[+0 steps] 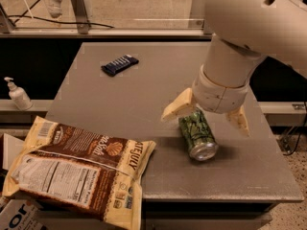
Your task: Place green can upright
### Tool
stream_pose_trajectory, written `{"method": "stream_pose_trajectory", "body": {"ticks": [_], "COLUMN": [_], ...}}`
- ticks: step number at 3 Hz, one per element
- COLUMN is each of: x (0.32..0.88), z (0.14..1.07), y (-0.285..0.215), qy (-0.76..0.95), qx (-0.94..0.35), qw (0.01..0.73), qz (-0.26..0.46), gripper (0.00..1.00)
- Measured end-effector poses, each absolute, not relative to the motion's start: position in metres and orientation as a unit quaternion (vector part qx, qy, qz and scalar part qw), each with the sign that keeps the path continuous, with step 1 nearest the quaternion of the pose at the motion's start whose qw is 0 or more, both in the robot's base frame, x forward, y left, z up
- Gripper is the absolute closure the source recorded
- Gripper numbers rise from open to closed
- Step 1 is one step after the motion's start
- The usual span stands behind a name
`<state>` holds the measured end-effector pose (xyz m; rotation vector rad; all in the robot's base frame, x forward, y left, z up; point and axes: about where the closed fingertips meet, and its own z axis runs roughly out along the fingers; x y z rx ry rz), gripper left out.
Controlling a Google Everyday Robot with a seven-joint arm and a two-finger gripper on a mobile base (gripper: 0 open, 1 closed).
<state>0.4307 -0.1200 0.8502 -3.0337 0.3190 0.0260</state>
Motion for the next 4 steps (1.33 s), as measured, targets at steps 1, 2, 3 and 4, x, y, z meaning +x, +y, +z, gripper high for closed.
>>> {"method": "stream_pose_trajectory", "body": {"ticks": [1,2,3,4], "x": [0.430,0.431,0.439,0.453], "z": [0.850,0.851,0.858,0.862], "y": [-0.119,-0.119,-0.113,-0.104], "qy": [0.101,0.098,0.069,0.019], "qx": [-0.994,-0.994,-0.995,-0.996], "qw": [0.047,0.055,0.073,0.082], "qz": [0.009,0.004,-0.020,-0.042], "gripper": [0.00,0.00,0.00,0.00]}}
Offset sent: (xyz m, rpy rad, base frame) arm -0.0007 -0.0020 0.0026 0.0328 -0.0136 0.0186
